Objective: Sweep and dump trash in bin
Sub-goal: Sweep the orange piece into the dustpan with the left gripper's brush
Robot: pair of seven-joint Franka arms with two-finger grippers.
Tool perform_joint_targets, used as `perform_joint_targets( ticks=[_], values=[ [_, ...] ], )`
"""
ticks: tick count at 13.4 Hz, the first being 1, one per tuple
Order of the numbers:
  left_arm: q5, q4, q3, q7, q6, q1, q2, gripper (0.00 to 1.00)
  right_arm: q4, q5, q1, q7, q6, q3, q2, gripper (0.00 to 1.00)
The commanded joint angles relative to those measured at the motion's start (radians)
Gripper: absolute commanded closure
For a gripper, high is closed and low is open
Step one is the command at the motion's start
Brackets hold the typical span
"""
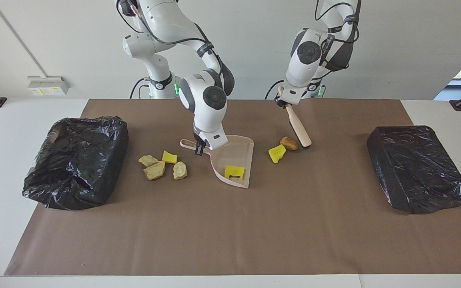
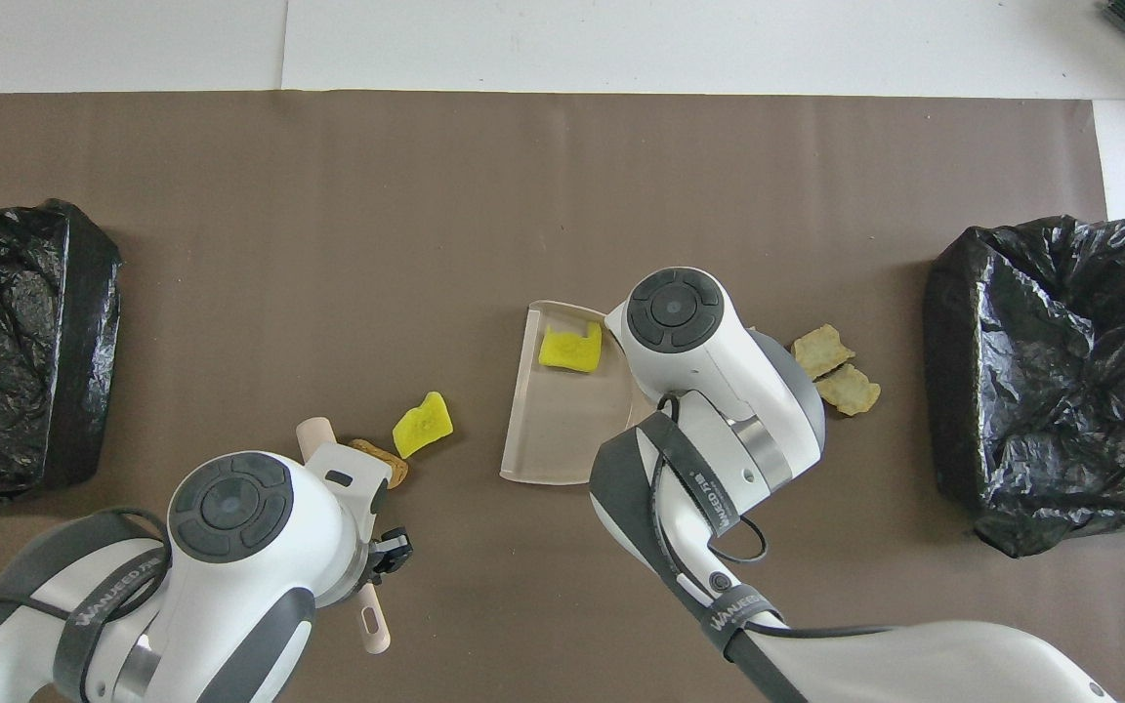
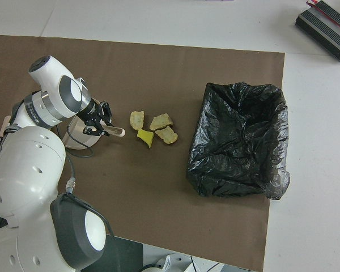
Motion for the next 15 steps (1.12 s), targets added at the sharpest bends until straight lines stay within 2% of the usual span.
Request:
perform_joint_targets(
  ticks=[1,2,5,7,12,15],
  values=[
    [0.016,-0.059,-0.006,-0.075,0.098,0.003,-0.011,1.0,-0.027,0.0,-0.021,-0.046,0.014,0.009,-0.021,1.0],
    [0.016,-0.056,-0.006,-0.077,0.13,-0.003,0.007,1.0,-0.027,0.0,-0.021,-0.052,0.014,0.009,-0.021,1.0],
    [0.01,-0.011,-0.014,-0.059,0.314,-0.023,0.139,1.0,-0.027,0.0,-0.021,-0.052,0.013,0.009,-0.021,1.0],
    [0.004,0.025,-0.015,-0.013,0.373,-0.091,0.208,1.0,-0.029,0.0,-0.021,-0.05,0.014,0.009,-0.021,1.0],
    [-0.162,0.104,-0.015,0.197,0.404,-0.199,0.245,1.0,-0.03,0.0,-0.021,-0.049,0.013,0.009,-0.021,1.0],
    [-0.176,0.144,-0.015,0.231,0.399,-0.224,0.26,1.0,-0.03,0.0,-0.021,-0.046,0.013,0.009,-0.021,1.0]
  ],
)
